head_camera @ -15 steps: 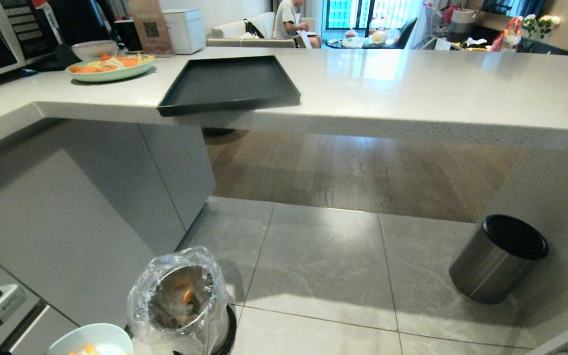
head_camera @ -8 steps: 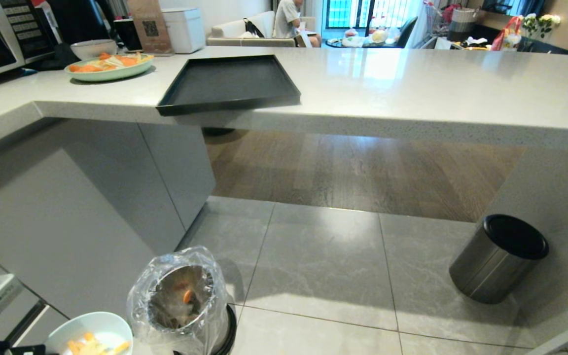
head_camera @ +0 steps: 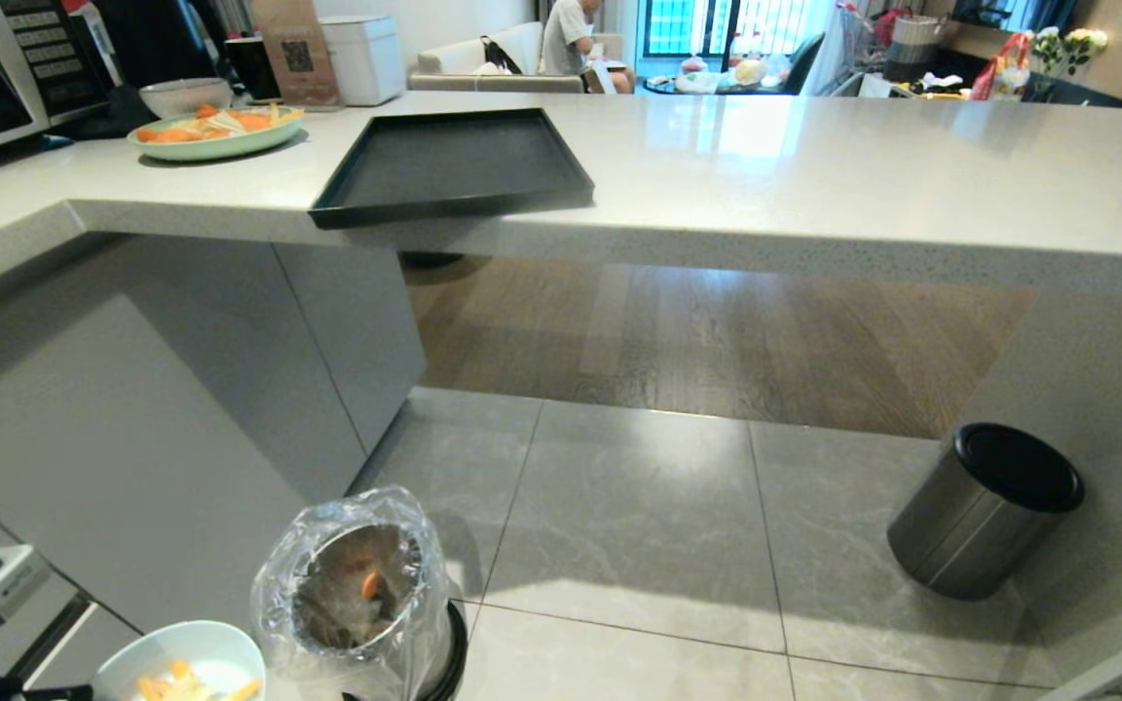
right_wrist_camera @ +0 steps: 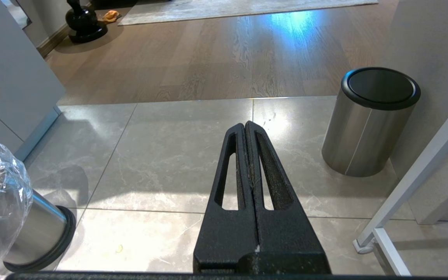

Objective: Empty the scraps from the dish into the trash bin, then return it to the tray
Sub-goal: Move the bowl over the trash can

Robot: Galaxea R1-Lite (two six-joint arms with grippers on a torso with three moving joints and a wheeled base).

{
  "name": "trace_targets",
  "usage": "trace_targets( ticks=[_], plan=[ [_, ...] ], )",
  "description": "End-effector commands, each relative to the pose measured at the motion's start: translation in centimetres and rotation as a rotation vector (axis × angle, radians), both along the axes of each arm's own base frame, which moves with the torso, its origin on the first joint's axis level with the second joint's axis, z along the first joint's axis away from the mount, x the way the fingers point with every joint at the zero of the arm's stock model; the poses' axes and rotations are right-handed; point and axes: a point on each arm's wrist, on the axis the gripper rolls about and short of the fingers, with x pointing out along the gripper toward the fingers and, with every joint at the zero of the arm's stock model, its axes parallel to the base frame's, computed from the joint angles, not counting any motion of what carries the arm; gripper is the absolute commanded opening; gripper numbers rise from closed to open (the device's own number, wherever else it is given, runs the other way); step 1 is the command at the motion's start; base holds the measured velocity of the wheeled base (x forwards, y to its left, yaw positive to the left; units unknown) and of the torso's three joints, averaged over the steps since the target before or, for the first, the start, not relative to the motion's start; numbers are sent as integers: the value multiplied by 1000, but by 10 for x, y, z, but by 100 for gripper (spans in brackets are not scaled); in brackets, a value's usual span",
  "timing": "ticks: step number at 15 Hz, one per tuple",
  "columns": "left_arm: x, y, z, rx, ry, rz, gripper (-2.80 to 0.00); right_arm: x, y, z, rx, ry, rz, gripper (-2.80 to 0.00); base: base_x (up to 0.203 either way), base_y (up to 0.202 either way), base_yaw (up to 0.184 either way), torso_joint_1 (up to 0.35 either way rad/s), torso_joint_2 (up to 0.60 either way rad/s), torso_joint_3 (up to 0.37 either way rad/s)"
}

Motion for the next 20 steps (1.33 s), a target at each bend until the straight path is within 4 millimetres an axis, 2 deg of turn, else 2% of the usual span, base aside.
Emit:
trace_targets(
  ticks=[1,10,20],
  plan=[
    [0,0,0,1,2,-1,-280,0,0,0,0,-1,0,-280,0,0,0,0,0,0],
    [5,0,-1,-3,22,-8,-280,0,0,0,0,1,0,-280,0,0,0,0,0,0],
    [5,0,-1,-4,20,-7,-280,0,0,0,0,1,0,-280,-1,-6,162,1,2,5]
  ],
)
